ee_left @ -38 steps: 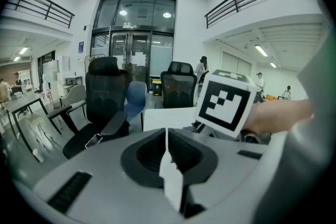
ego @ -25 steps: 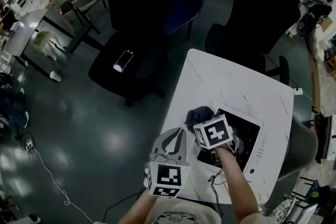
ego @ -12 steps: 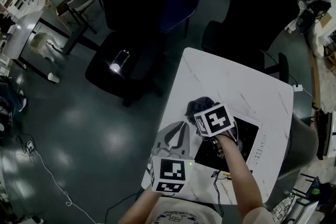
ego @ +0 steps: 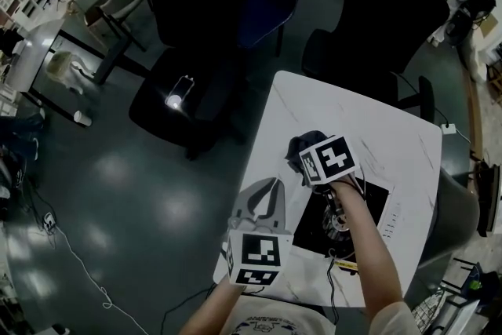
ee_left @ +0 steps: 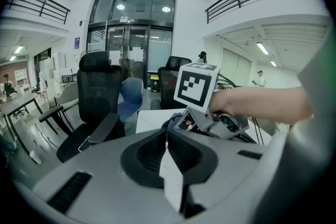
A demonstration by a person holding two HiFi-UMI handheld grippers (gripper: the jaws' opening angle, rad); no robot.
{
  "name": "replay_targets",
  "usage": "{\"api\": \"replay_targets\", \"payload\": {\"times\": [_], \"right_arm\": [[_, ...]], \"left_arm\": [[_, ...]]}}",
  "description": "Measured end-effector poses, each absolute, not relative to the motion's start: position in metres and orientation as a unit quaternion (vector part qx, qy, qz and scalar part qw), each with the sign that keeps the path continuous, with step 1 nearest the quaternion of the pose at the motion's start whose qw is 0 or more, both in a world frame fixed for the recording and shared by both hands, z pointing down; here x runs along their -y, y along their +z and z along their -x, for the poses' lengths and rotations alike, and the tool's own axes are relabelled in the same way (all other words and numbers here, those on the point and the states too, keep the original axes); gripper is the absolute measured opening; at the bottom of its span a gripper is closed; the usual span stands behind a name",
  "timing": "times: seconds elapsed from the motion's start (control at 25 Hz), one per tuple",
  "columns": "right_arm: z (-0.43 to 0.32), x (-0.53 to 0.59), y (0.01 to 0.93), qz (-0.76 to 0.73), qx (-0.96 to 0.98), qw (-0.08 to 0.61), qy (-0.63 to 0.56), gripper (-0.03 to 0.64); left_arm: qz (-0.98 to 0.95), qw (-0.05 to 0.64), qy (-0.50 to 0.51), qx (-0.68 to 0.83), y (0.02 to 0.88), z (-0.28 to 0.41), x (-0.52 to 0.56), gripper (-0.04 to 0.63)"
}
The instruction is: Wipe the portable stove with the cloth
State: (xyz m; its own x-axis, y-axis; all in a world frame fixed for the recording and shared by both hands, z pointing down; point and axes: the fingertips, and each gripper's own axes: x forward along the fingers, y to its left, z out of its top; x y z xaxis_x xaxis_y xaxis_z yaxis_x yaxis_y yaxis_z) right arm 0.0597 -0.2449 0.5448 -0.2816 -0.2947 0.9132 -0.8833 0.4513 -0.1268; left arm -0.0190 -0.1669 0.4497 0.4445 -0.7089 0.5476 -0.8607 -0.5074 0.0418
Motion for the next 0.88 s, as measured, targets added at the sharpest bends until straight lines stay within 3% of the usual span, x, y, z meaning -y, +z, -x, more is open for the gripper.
{"api": "replay_targets", "payload": {"times": [0.88], "right_arm": [[-0.11,0.254,0.539,-0.44,0.715,0.405,0.362,0.081]], "left_arm": [[-0.838,0.155,0.248,0.462,0.449,-0.004,0.176,0.022]]}}
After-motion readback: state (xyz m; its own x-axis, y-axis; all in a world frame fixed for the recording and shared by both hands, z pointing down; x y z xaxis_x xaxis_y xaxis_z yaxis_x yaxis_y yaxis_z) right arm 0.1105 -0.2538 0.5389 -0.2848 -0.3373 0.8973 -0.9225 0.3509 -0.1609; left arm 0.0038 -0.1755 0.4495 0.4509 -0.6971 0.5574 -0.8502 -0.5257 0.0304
